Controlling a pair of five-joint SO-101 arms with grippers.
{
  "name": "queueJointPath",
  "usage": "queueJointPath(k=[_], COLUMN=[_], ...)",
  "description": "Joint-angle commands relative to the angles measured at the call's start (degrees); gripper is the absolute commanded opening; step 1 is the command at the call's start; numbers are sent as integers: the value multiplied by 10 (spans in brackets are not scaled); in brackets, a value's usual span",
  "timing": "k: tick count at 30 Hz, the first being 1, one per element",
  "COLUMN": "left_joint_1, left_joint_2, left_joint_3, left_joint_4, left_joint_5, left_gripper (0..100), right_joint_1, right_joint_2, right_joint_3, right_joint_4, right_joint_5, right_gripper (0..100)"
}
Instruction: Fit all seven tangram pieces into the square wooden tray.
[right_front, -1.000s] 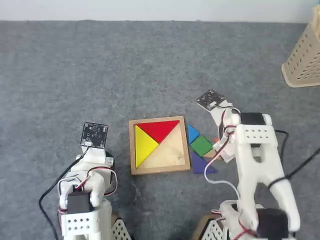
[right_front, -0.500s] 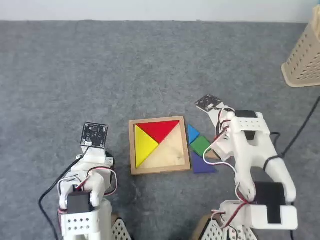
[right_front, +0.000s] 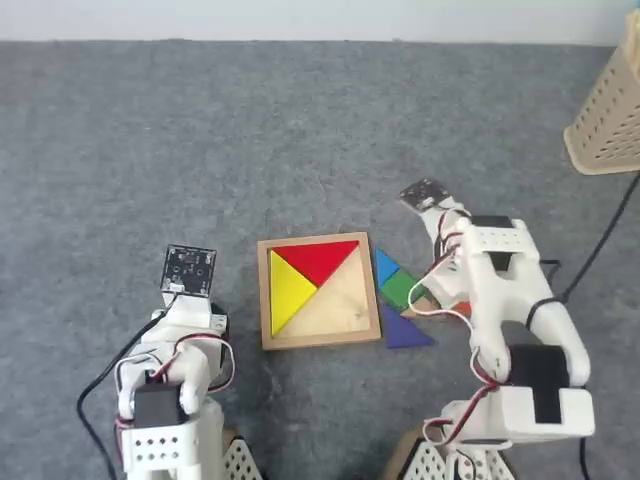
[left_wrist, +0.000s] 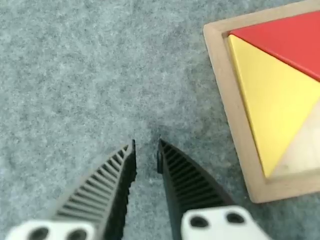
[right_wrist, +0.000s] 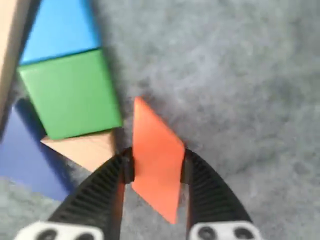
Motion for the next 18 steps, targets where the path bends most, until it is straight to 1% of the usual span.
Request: queueJointPath(k=[1, 3, 7, 10, 14, 18], left_joint_1=[1, 1, 1, 1, 1, 1], left_joint_2=[-13, -13, -13, -13, -13, -13], left_joint_3=[-5, -5, -5, -5, -5, -5], left_joint_4=[0, 0, 0, 0, 0, 0], left_joint_5=[4, 4, 4, 4, 4, 4], left_gripper=[71, 71, 71, 71, 71, 71], right_joint_1=[22, 29, 27, 2, -70, -177], right_joint_2=[-9, -7, -6, -5, -11, -8], right_joint_3=[-91, -135, -193, -214, -219, -216], right_joint_4=[51, 78, 102, 101, 122, 138], right_joint_5=[-62, -107, -176, -204, -211, -245], right_gripper=[24, 24, 24, 25, 24, 24])
